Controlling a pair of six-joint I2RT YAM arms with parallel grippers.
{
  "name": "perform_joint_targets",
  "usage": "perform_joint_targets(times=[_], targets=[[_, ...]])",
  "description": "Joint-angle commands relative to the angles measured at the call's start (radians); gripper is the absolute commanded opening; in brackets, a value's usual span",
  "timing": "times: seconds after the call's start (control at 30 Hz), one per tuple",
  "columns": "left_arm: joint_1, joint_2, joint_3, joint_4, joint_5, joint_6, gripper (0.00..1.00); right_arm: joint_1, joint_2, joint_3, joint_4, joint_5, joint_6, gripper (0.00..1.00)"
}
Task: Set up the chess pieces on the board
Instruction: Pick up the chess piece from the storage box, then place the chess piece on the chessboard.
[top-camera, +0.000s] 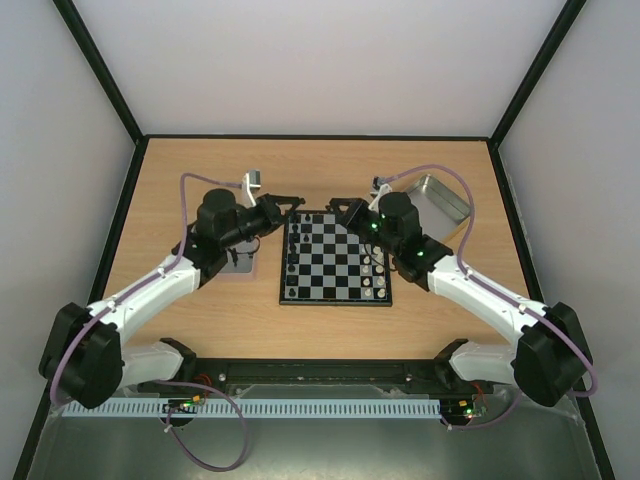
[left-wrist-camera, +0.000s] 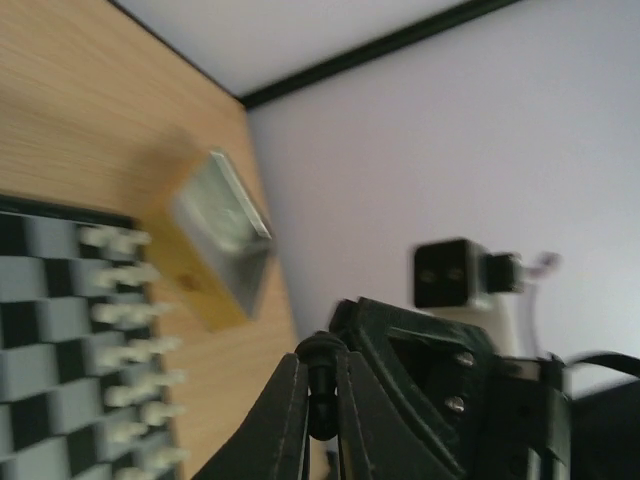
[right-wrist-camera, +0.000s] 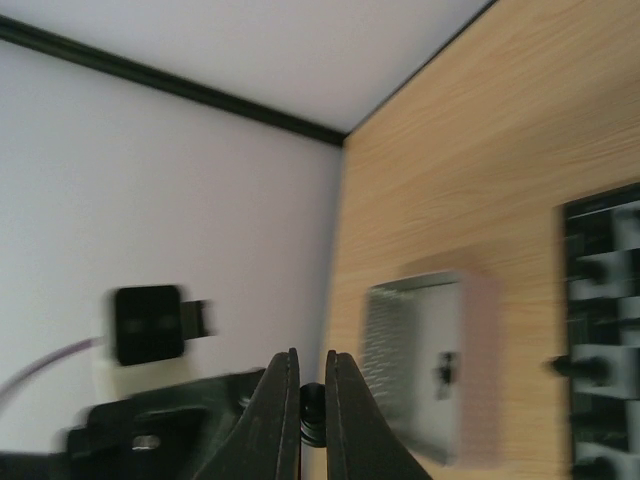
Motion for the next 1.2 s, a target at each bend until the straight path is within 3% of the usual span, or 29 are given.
perform_joint_targets(times=[0.0, 0.13, 0.3, 0.5, 0.8, 1.17], targets=[[0.001, -0.032, 0.144, -0.57, -0.233, 0.354, 0.02, -0.002, 0.01, 0.05, -0.194, 0.212, -0.303, 0.02], [0.024, -0.016, 0.207, -0.785, -0.329, 0.468, 0.03, 0.015, 0.081, 0.048, -0.216, 0.258, -0.426, 0.02], [0.079, -0.017, 0.227, -0.882, -0.351, 0.502, 0.03, 0.101, 0.202, 0.051, -0.211, 0.347, -0.517, 0.02], [0.104, -0.01, 0.233, -0.885, -0.307, 0.526, 0.03, 0.183, 0.34, 0.073, -0.162, 0.351, -0.565, 0.02], [0.117, -0.003, 0.227, -0.887, -0.275, 0.541, 0.03, 0.204, 0.519, 0.121, -0.05, 0.365, -0.566, 0.02], [0.126, -0.003, 0.207, -0.881, -0.257, 0.539, 0.04, 0.208, 0.608, 0.149, 0.012, 0.387, -0.558, 0.02]])
